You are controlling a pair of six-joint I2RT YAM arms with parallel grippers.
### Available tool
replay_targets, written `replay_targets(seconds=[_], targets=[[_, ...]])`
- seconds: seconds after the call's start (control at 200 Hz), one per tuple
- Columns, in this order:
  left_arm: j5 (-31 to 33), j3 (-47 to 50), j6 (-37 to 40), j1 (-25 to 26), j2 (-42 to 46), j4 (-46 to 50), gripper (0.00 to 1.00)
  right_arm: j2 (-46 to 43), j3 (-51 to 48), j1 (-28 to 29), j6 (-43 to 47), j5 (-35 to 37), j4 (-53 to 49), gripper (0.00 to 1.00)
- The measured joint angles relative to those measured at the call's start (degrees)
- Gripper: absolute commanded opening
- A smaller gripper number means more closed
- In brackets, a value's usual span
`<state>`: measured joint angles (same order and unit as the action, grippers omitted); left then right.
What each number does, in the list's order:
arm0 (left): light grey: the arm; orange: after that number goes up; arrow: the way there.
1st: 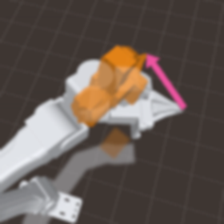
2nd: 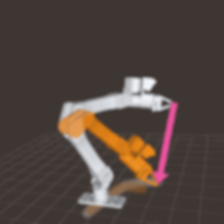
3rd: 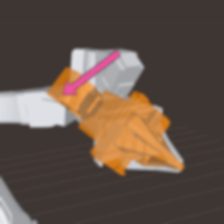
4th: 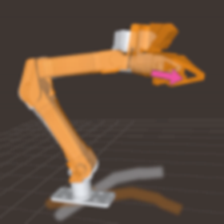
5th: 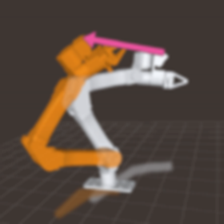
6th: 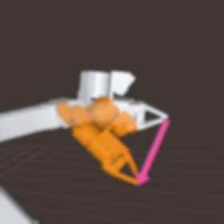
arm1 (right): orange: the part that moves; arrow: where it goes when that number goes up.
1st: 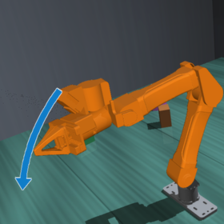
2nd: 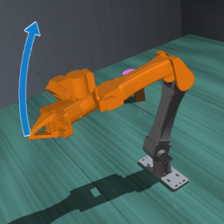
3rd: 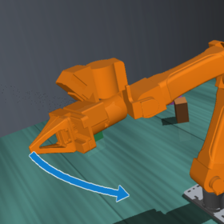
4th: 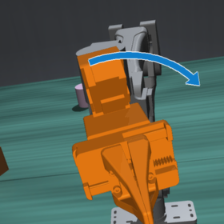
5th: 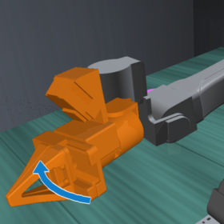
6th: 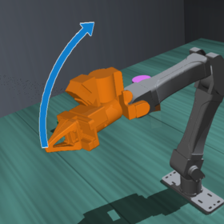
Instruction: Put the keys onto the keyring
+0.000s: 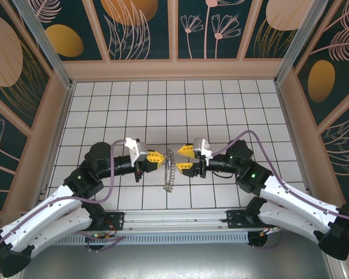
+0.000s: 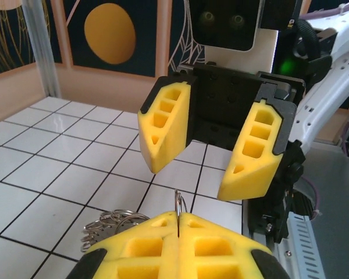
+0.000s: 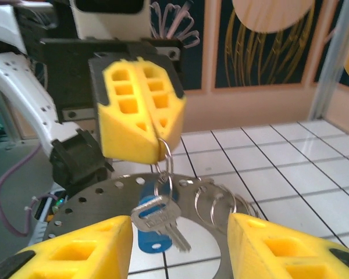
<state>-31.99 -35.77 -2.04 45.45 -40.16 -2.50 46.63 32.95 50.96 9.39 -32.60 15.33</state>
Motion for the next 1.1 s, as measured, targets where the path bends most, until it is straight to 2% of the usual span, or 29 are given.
replay_targets(seconds=[0.415, 0.636, 0.861, 0.971, 1.096], targets=[[-3.06, 0.0, -1.25, 0.0, -0.48, -2.1, 0.0, 2.71, 0.0, 0.9, 0.81, -3.54, 6.21, 0.43], [-4.04, 0.66, -1.97, 0.0, -0.48, -4.15, 0.0, 5.22, 0.44, 1.03, 0.87, -3.56, 6.93, 0.26], [-4.15, 0.96, -2.12, 0.0, -0.59, -4.37, 0.0, 6.51, 0.76, 1.42, 0.79, -3.96, 8.26, 0.23], [-4.11, 0.96, -2.12, 0.0, -0.76, -4.35, 0.0, 7.19, 0.76, 2.01, 0.83, -3.98, 8.5, 0.18], [-3.74, 0.96, -2.12, 0.0, -1.09, -4.33, 0.0, 7.54, 0.76, 2.25, 0.81, -4.2, 8.5, 0.03]])
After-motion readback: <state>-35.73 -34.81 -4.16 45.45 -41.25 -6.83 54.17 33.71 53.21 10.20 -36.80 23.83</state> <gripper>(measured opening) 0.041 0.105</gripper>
